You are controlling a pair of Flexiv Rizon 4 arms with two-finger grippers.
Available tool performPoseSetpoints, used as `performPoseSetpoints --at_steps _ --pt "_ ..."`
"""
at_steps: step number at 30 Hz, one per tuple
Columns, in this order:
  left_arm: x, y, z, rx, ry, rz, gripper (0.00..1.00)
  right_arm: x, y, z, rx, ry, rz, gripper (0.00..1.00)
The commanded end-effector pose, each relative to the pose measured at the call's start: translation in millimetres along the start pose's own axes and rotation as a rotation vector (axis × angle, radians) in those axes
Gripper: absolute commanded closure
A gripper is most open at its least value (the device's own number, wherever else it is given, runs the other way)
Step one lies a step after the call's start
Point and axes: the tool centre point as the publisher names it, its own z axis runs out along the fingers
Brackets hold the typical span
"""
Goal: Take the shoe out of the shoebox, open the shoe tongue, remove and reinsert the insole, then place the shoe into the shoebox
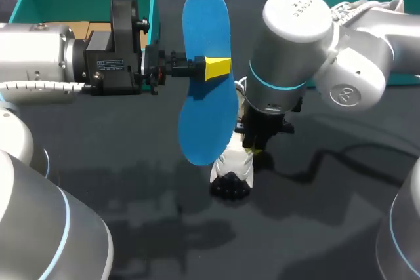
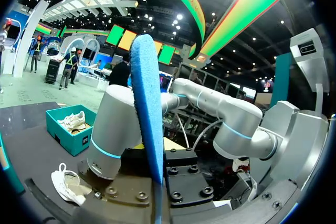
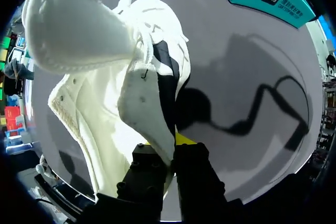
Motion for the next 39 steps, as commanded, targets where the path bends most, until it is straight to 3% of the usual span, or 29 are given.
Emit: performPoseSetpoints --at_steps 1,17,39 --pt "2.3 -0.2 2.8 0.003 -0.004 0.000 1.00 7.2 2.4 -1.1 -0.007 -0.015 -0.017 1.00" --pt "2.3 -0.2 2.8 0.003 -0.004 0.000 1.00 4.3 11.5 0.3 -0.049 -0.008 -0.103 1.00" --pt "2.3 -0.2 2.8 0.003 -0.004 0.000 1.00 -1.1 19.6 34.6 -0.039 0.021 -0.164 1.00"
